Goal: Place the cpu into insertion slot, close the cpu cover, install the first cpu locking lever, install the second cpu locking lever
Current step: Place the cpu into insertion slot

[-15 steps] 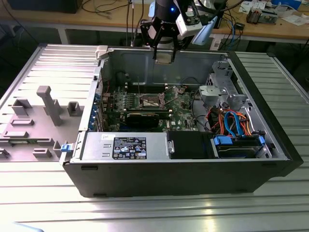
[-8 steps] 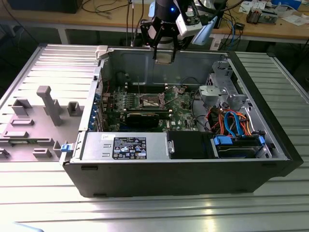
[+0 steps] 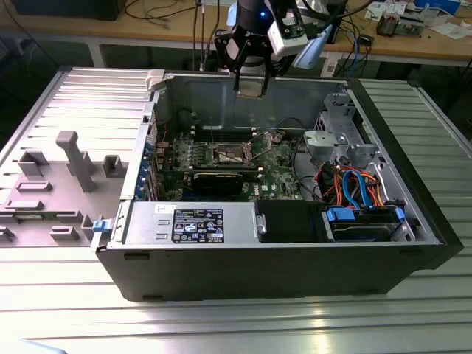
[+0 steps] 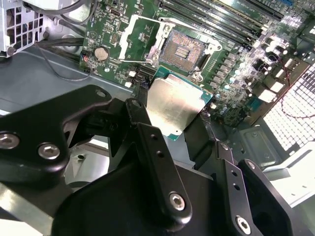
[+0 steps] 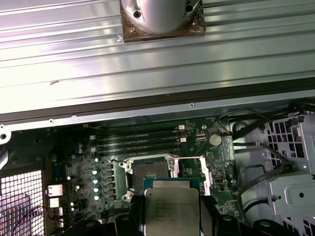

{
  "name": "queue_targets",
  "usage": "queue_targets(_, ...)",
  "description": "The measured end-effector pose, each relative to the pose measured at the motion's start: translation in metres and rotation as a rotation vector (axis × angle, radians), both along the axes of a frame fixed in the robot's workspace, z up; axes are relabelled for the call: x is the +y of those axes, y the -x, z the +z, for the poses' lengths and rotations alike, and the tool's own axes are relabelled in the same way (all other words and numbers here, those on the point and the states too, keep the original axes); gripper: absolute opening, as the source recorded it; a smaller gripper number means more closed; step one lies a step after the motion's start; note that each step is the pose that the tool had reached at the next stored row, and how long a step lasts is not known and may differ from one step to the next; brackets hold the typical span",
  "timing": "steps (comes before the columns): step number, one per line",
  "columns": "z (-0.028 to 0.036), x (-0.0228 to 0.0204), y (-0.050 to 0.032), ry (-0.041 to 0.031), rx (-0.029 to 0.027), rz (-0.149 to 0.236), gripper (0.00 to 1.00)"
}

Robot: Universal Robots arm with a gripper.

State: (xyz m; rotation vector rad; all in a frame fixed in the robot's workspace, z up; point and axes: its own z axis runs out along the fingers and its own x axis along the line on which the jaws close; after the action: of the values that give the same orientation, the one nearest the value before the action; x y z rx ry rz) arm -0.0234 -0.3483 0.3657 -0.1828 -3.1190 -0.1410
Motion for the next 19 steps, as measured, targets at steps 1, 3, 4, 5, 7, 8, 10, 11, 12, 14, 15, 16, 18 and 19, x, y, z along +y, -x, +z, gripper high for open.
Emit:
queue_targets(1, 0.0, 0.0, 0.0, -0.0001, 0.0, -0.001, 0.54)
queue_targets(3, 0.0, 0.0, 0.0, 0.0, 0.0, -0.004, 0.54)
queue_targets(4, 0.0, 0.0, 0.0, 0.0, 0.0, -0.005, 0.54)
queue_targets(5, 0.0, 0.0, 0.0, 0.0, 0.0, -0.006, 0.54)
queue_targets(7, 0.0, 0.0, 0.0, 0.0, 0.0, -0.009, 0.54)
queue_targets(8, 0.0, 0.0, 0.0, 0.0, 0.0, -0.011, 0.54)
queue_targets(10, 0.0, 0.0, 0.0, 0.0, -0.0001, -0.013, 0.54)
queue_targets(11, 0.0, 0.0, 0.0, 0.0, 0.0, -0.014, 0.54)
queue_targets(12, 0.0, 0.0, 0.0, 0.0, 0.0, -0.016, 0.54)
queue_targets(14, 0.0, 0.0, 0.0, 0.0, 0.0, -0.02, 0.54)
queue_targets(15, 0.0, 0.0, 0.0, 0.0, 0.0, -0.029, 0.54)
queue_targets(16, 0.0, 0.0, 0.0, 0.0, 0.0, -0.038, 0.54)
queue_targets(18, -0.0001, 0.0, 0.0, -0.0001, 0.0, -0.054, 0.54)
queue_targets(19, -0.0001, 0.0, 0.0, 0.0, 0.0, -0.061, 0.54)
